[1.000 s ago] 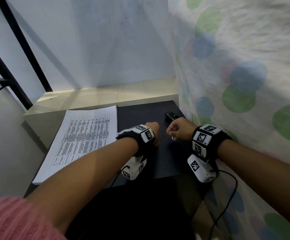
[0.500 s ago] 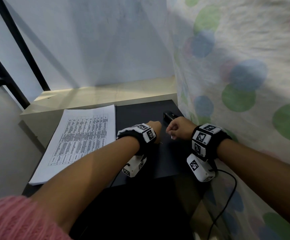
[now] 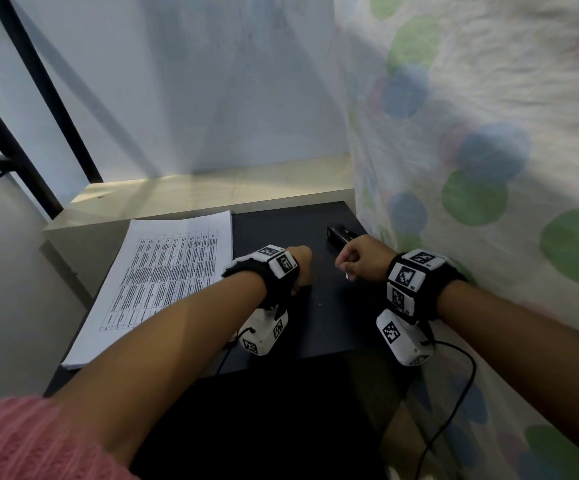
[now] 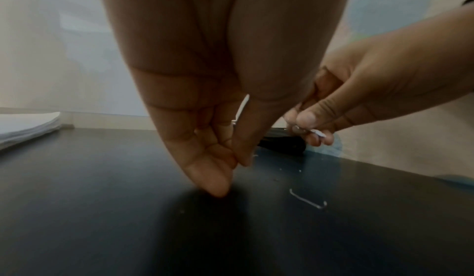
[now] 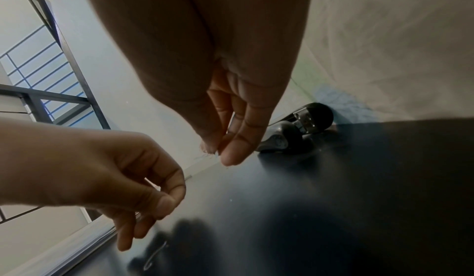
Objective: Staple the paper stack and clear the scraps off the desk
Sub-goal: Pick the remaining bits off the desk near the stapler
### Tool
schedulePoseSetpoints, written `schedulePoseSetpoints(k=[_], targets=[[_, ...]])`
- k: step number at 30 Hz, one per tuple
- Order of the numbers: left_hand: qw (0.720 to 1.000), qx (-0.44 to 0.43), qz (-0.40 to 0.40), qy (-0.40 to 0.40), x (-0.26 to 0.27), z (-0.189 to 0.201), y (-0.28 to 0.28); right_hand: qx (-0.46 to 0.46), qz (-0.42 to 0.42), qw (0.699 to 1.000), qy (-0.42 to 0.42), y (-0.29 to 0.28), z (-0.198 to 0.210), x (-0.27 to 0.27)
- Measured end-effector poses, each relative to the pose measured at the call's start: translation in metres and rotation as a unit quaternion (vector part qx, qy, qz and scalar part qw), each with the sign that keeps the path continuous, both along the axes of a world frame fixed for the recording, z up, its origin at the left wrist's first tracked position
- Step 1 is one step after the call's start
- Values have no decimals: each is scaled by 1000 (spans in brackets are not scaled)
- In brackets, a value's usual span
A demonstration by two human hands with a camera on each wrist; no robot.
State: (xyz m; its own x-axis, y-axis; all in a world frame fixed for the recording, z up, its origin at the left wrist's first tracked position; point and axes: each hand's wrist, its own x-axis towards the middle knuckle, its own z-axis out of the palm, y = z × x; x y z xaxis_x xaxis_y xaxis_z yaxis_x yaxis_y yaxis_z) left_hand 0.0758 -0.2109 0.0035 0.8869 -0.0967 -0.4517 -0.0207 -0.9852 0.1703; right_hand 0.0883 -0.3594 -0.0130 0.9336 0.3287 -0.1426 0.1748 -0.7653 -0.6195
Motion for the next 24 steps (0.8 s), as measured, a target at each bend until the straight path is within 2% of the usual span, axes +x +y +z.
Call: schedulePoseSetpoints(k=[5,8,12,16,24], targets=[[998,-42,-43,29,-2,-4,8,8,-1,1000,-4,0,2,-1],[995,-35,-83,42,-7,-11,8,7,4,1000,-3,-1,2,-2],[993,-14,-115,4,-13,-10,6,1,9,1000,0,1,3,-6],[989,-45,-135,-47,-14,-5,7,-5,12,1000,0,3,4,-8],[984,-54,-160,-51,-13,-7,10,-6,10,1000,1,4,4,-7]])
